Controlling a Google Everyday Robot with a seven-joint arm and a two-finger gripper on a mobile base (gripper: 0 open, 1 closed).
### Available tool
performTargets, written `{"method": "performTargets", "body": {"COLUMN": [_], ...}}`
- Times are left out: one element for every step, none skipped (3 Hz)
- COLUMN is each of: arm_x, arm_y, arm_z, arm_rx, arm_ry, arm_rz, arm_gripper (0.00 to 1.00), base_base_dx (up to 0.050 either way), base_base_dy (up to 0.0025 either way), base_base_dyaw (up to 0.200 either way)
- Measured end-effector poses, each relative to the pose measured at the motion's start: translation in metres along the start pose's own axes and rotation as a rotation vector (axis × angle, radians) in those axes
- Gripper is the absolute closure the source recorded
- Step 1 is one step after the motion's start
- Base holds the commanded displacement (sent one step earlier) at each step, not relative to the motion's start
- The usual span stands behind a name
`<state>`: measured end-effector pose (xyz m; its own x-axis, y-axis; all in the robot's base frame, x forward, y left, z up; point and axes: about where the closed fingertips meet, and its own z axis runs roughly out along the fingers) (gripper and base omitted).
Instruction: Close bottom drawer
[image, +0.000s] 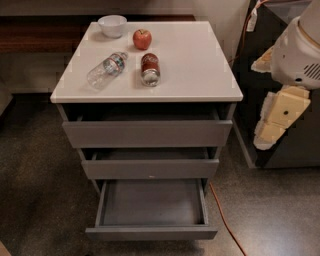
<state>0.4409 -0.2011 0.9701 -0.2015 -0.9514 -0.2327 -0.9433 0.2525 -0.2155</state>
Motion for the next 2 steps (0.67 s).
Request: {"method": "performTargets", "body": {"arm_x": [-0.029, -0.048], "arm_y": [0.02, 0.038], "arm_z": [0.036, 0.062], "arm_rx": [-0.087, -0.156], "arm_ry": [-0.09, -0.154], "arm_rz": [-0.028, -0.052], "arm_gripper": [0.0, 0.0], "base_base_dx": [0.0, 0.0], "base_base_dy": [0.0, 0.0], "base_base_dyaw": [0.0, 0.0]}}
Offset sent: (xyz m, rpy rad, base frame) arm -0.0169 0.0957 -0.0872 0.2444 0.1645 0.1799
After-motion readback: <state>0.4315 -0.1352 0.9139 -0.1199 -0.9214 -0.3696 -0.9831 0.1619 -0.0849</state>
